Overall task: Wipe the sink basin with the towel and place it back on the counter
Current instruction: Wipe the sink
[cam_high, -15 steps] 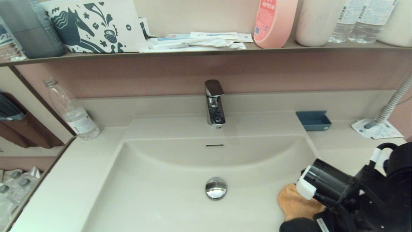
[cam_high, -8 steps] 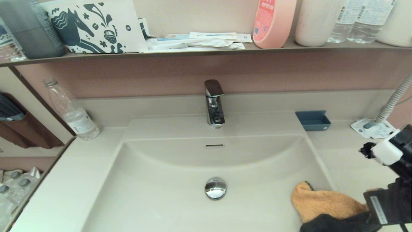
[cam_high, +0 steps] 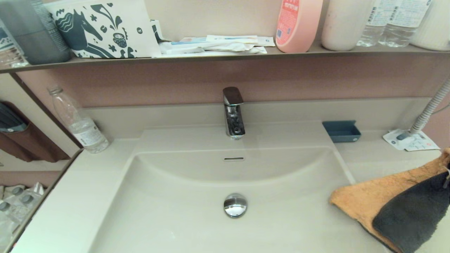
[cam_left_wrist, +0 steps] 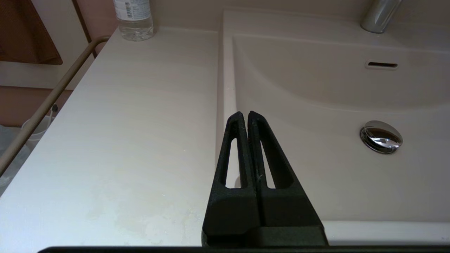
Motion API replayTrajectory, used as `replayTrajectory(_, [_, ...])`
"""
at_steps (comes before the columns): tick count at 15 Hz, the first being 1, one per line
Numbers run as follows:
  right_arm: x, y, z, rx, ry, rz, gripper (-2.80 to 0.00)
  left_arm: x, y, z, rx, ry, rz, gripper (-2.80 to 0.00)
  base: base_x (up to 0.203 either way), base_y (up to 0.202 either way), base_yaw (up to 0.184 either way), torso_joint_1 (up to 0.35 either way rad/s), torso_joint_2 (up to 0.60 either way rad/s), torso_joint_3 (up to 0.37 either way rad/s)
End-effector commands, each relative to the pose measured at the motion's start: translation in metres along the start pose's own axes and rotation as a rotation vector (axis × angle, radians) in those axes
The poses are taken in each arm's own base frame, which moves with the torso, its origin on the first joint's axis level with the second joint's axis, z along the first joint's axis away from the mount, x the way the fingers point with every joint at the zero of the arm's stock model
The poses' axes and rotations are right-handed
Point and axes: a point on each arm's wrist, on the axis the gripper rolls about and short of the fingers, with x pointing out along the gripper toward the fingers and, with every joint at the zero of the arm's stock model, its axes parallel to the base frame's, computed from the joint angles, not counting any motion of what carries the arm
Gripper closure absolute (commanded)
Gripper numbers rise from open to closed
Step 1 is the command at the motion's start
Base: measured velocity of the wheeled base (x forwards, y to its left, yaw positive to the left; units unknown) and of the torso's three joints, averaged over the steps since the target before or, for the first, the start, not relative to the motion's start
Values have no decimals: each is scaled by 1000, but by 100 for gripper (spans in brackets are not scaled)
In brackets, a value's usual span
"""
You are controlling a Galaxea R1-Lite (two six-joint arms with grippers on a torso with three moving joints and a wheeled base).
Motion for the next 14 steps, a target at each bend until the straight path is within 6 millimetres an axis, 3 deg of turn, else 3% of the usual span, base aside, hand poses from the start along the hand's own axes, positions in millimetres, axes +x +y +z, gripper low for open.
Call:
replayTrajectory(1, [-21,-9,8,54,-71,57,0,0,0,0,-1,-1,1,0,0,0,0,0,0,0])
replayTrajectory(5, [-48,-23,28,147,-181,160,0,0,0,0,-1,1,1,0,0,0,0,0,0,0])
replayTrajectory(10, [-45,-24,55,223,-229,139,0,0,0,0,-1,1,1,0,0,0,0,0,0,0])
replayTrajectory(14, [-27,-23,73,239,-214,79,0,0,0,0,-1,0,1,0,0,0,0,0,0,0])
